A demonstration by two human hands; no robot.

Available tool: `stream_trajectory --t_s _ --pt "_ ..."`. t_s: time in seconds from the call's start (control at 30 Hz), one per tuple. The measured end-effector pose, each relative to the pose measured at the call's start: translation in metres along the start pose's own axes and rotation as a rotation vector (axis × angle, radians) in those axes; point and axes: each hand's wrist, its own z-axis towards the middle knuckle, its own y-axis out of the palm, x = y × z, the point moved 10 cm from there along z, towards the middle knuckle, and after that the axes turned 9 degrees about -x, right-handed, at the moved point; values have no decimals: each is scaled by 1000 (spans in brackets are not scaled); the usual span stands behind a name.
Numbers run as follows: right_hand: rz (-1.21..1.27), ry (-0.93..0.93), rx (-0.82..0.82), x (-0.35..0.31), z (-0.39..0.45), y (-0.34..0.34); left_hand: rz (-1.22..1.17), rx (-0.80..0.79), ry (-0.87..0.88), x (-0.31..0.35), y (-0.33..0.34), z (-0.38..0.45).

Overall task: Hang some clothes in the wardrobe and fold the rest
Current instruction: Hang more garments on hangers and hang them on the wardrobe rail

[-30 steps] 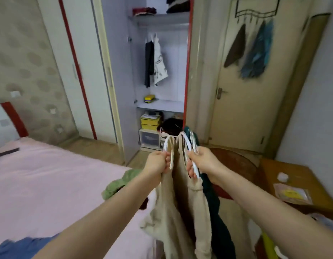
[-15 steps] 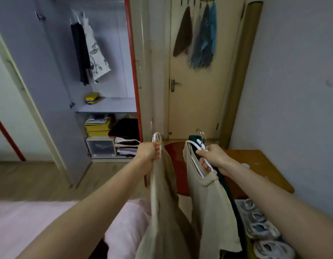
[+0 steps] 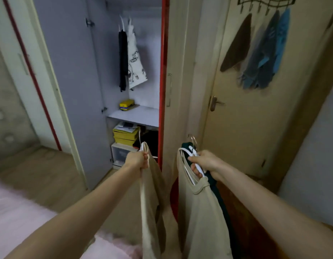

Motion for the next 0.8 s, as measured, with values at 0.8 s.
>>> stream_trajectory --t_s 0.8 --pt "289 -216 -211 -259 407 125 50 452 166 235 -154 255"
